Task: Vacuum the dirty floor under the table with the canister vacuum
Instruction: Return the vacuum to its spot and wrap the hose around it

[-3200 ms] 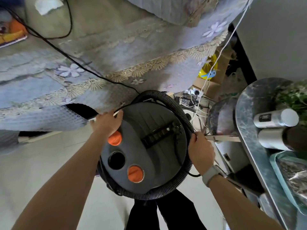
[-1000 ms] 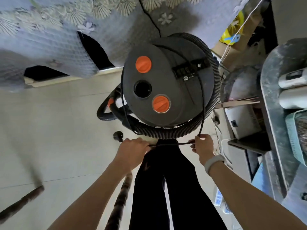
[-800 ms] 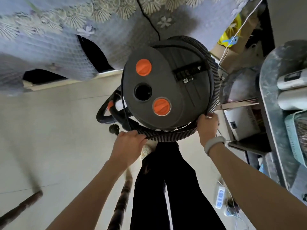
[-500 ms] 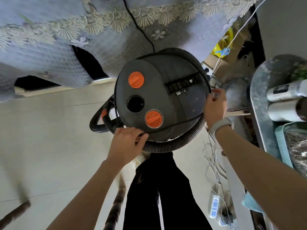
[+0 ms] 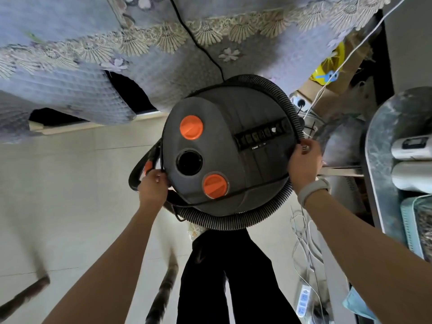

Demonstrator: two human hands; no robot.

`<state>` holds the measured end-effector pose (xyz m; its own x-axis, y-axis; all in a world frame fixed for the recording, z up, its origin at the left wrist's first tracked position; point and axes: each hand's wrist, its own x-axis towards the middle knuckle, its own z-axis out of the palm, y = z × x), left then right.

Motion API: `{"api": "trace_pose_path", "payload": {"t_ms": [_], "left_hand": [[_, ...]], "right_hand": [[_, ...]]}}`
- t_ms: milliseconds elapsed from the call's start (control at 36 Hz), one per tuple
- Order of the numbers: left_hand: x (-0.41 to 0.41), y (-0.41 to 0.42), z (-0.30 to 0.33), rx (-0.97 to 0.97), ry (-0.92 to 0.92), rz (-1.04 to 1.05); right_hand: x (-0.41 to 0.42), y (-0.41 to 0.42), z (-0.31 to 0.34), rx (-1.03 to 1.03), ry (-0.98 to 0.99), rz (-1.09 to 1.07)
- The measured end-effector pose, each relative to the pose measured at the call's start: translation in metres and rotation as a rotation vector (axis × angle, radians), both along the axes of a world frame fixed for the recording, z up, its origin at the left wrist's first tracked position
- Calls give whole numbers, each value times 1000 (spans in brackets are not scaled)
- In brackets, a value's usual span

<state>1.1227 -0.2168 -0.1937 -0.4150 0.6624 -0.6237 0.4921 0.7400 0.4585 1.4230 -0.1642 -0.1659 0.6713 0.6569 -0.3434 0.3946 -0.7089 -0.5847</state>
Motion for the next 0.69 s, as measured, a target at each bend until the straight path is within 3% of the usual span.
{"api": "trace_pose_path", "payload": {"t_ms": [194, 389, 444, 556, 694], "left_hand": [[-21, 60, 10, 242, 149, 100], [-17, 113, 1, 179, 123, 175], [-8, 111, -1, 146, 13, 191], [-2, 98, 0, 125, -218, 300], [12, 46, 8, 220, -147, 304]], "right_hand": [[13, 10, 3, 19, -53, -41], [34, 0, 6, 34, -135, 62], [39, -14, 5, -53, -159, 110], [34, -49, -5, -103, 8, 196], [9, -70, -17, -168, 311, 26]]}}
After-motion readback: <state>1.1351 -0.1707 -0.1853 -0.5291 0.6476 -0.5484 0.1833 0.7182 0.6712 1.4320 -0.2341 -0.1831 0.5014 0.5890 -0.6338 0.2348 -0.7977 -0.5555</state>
